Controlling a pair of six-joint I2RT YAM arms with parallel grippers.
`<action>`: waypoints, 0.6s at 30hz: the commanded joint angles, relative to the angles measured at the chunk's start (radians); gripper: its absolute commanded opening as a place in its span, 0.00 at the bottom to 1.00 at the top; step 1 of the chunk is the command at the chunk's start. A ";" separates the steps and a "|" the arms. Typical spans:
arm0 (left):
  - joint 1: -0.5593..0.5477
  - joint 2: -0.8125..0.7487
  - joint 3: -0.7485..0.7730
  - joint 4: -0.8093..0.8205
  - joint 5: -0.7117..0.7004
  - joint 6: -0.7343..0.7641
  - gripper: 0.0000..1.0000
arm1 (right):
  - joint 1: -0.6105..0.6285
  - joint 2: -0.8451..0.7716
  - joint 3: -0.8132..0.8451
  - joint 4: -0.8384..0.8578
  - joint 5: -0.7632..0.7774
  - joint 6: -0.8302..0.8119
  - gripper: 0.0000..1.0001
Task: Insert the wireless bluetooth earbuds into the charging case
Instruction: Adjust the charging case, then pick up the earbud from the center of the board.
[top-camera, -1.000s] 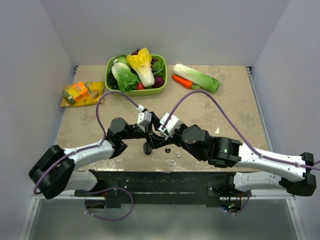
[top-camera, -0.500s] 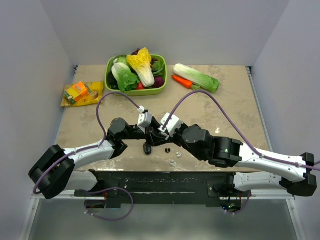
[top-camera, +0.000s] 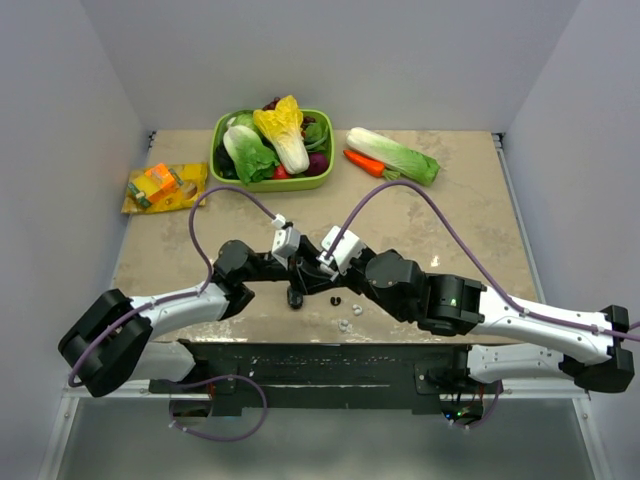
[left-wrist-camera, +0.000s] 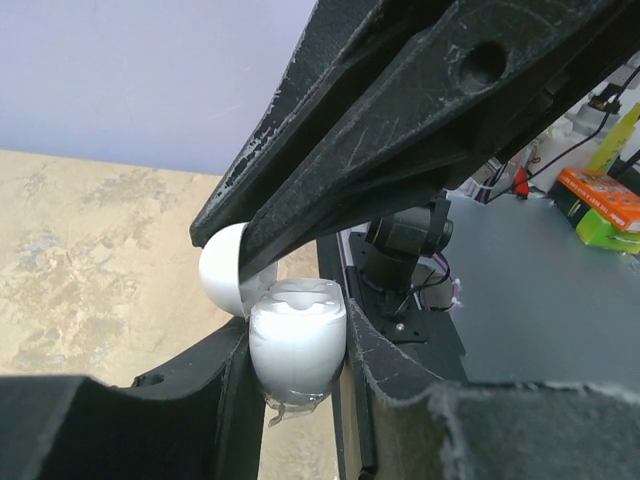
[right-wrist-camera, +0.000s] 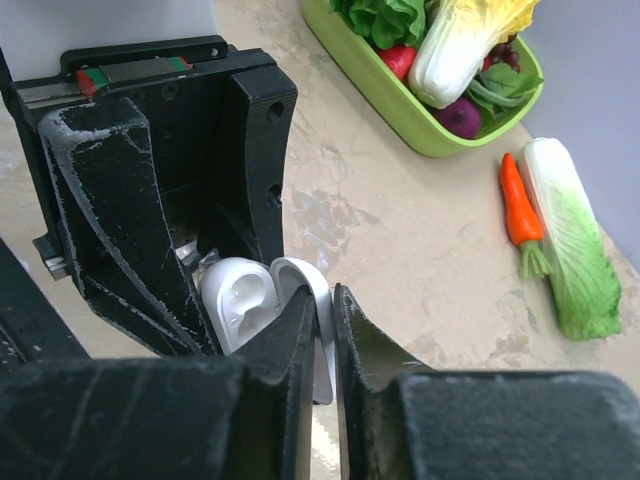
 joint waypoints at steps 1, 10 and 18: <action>0.004 0.020 -0.042 0.242 -0.034 -0.043 0.00 | 0.004 -0.050 0.000 0.077 0.001 0.081 0.16; 0.004 0.026 -0.161 0.548 -0.166 -0.105 0.00 | -0.114 -0.139 0.032 0.127 -0.046 0.192 0.50; -0.013 -0.040 -0.321 0.816 -0.389 -0.050 0.00 | -0.306 -0.205 -0.133 0.165 -0.029 0.452 0.66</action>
